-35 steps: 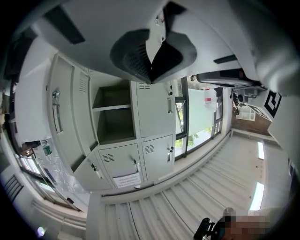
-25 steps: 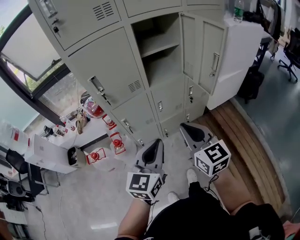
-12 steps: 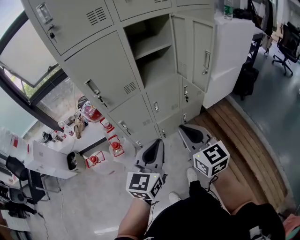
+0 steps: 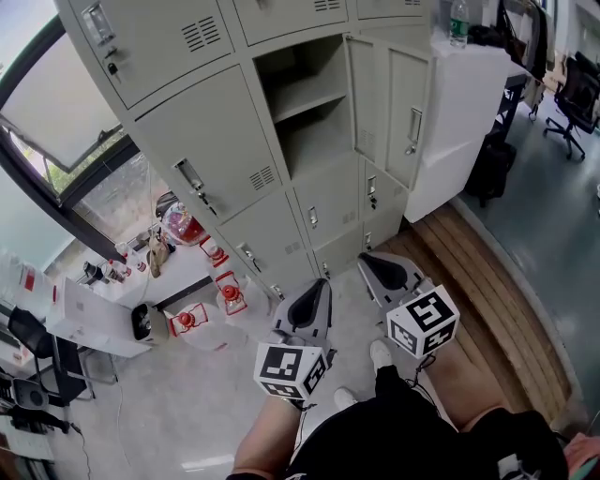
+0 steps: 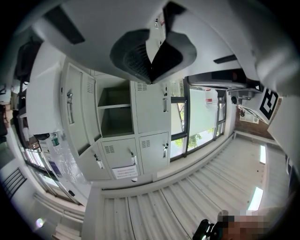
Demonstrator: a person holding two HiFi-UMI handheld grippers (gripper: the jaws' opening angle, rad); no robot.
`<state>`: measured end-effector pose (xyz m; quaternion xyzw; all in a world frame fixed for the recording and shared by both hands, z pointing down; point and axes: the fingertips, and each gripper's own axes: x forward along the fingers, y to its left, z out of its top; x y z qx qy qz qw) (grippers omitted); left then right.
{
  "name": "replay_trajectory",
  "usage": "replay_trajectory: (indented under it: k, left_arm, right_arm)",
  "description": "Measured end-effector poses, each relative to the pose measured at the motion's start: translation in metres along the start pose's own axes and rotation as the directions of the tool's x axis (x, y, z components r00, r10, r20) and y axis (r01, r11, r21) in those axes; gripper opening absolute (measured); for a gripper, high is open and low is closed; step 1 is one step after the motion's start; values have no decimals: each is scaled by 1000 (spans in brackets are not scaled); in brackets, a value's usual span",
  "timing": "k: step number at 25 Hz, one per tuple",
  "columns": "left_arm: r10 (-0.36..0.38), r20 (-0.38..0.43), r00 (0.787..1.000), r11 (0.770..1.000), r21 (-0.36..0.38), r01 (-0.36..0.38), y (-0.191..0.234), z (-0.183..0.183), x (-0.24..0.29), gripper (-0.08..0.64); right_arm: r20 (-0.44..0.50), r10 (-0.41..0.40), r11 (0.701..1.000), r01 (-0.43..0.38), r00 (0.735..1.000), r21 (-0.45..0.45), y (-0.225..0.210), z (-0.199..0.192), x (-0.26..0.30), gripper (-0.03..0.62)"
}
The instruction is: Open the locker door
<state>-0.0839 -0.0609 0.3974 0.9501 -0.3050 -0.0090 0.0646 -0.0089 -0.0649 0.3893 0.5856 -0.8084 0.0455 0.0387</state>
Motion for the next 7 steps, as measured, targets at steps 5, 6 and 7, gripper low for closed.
replay_trajectory:
  k: [5, 6, 7]
  left_arm:
    - [5, 3, 1000, 1000, -3, -5, 2, 0, -3, 17]
    - [6, 4, 1000, 1000, -3, -6, 2, 0, -3, 17]
    - [7, 5, 1000, 1000, -3, -7, 3, 0, -4, 17]
  right_arm:
    - [-4, 9, 1000, -9, 1000, 3, 5, -3, 1, 54]
    - [-4, 10, 1000, -10, 1000, 4, 6, -3, 1, 54]
    - [-4, 10, 1000, -10, 1000, 5, 6, -3, 2, 54]
